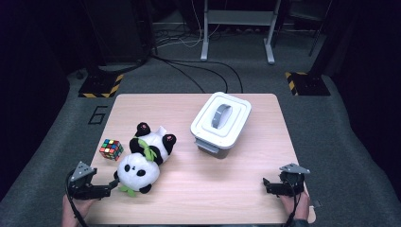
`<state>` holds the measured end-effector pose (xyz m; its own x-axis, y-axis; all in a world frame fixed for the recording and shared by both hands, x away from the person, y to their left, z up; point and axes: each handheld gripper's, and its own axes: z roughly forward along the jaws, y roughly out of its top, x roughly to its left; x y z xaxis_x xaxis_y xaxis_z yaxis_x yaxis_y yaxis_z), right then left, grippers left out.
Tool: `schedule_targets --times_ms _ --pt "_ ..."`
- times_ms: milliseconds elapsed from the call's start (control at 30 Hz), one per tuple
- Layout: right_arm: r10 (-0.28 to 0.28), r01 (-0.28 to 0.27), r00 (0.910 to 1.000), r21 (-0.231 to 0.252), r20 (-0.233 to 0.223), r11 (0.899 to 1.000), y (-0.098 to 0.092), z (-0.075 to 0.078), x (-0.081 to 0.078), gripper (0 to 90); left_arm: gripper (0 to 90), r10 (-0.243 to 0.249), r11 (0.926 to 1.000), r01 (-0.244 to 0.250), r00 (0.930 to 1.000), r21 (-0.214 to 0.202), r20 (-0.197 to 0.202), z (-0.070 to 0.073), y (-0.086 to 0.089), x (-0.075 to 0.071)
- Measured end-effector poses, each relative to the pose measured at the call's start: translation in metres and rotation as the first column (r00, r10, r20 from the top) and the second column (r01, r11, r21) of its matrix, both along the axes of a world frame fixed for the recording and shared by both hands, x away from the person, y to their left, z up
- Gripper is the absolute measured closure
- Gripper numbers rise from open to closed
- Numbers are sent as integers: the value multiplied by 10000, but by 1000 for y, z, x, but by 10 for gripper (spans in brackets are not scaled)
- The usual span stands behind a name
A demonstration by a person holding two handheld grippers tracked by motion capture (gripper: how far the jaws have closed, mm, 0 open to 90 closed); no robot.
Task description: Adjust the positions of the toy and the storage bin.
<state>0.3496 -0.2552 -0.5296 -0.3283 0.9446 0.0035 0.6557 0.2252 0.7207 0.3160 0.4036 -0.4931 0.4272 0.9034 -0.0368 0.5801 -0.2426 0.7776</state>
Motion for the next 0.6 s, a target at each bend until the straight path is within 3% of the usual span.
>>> schedule_targets --times_ms 200,333,400,500,600 --pt "2 -2 10000 -1 -13 10000 0 0 0 7 0 -278 9977 311 9981 608 -541 -20 0 4" --pt "27 -28 10000 -61 -64 10000 0 1 0 6 0 -330 9971 374 9972 660 -671 -31 -1 8" --pt "24 -26 9999 -98 -121 9999 0 1 0 2 0 -349 9952 420 9962 883 -803 -36 -2 9" --pt "7 -7 9999 -19 -162 10000 0 2 0 1 0 -333 9951 398 9968 900 -732 -37 -3 8" --pt "87 -83 9999 421 -73 9991 6 9 -1 2 0 -196 9975 237 9979 667 -615 -39 0 8"
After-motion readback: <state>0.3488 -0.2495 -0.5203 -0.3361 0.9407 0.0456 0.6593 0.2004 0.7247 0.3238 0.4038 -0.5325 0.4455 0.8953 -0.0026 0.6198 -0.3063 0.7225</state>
